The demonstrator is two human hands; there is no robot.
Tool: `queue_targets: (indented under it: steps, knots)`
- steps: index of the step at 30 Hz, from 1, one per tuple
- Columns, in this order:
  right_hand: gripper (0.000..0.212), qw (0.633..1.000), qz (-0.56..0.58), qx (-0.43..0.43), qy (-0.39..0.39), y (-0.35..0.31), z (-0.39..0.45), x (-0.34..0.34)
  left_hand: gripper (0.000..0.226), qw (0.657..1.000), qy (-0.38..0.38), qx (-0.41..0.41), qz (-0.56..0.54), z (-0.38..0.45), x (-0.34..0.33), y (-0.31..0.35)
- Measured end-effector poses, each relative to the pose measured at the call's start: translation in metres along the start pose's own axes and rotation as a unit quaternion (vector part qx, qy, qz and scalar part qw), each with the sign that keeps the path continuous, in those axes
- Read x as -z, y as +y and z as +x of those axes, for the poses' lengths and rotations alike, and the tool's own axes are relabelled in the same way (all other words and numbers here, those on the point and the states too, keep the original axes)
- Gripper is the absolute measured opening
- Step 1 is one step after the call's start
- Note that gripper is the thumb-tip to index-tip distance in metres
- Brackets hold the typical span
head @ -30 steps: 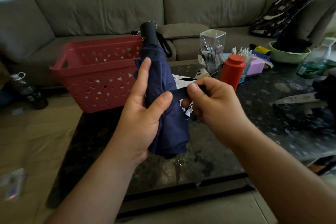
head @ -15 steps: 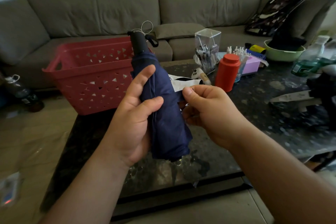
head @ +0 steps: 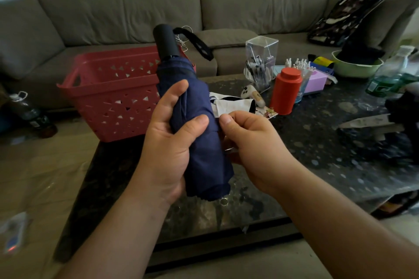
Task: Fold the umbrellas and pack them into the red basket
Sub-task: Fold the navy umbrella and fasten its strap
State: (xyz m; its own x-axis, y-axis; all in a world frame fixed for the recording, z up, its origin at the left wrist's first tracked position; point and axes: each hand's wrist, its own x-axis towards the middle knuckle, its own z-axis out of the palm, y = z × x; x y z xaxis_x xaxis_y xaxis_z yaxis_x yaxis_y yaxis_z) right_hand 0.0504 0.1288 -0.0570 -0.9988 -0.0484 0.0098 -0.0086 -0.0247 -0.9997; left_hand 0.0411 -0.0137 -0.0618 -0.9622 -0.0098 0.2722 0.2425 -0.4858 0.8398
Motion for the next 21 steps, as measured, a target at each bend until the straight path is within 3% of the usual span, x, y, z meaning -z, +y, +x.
queue_targets:
  steps: [10,17,21]
  knots:
    - [0.03,0.987,0.123,-0.104,-0.029,0.007,0.005,-0.001,0.051,0.998,-0.029,0.056,0.013,-0.001,0.001,-0.006]
    - [0.031,0.976,0.204,-0.071,-0.028,0.005,0.006,-0.003,0.047,0.995,-0.015,0.098,0.015,0.001,-0.004,-0.008]
    - [0.033,0.977,0.2,-0.057,-0.043,0.003,0.003,-0.008,0.047,0.995,-0.027,0.061,0.068,-0.002,-0.006,-0.01]
